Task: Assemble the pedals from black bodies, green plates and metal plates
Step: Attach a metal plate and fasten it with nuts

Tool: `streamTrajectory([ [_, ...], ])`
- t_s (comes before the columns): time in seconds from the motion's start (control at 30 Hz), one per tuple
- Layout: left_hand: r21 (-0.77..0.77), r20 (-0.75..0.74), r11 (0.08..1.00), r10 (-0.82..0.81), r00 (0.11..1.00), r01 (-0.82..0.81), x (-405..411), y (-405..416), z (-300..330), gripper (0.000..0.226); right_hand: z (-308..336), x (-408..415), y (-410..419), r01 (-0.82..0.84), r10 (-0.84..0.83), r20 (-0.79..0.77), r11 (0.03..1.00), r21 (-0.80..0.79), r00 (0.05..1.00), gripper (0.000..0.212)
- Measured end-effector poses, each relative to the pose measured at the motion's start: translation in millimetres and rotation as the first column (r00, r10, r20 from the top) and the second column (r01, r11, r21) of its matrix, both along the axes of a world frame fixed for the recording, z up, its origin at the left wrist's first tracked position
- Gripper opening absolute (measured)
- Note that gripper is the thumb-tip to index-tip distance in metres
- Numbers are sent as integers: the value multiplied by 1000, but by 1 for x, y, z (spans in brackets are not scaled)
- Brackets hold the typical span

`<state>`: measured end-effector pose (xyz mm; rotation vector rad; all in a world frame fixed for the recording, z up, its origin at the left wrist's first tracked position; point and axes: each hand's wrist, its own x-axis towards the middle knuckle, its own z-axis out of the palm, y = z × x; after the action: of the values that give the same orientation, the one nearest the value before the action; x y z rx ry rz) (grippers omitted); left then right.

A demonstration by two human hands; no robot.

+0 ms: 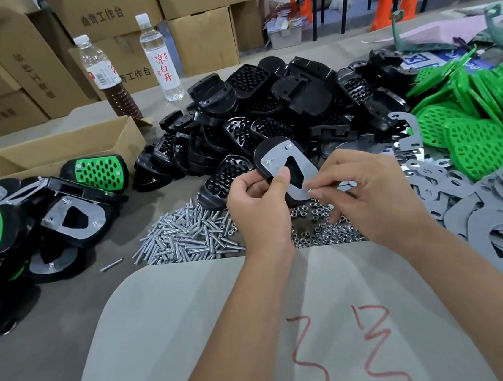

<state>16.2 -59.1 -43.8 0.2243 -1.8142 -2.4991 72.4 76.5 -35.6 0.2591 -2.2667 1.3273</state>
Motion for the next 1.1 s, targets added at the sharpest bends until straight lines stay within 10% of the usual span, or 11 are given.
streamTrajectory([
  [1.1, 172, 100, 985, 8, 995, -26, -1, -2, 4, 31, -5, 1, -7, 153, -143, -166, 987, 50, 976, 33],
])
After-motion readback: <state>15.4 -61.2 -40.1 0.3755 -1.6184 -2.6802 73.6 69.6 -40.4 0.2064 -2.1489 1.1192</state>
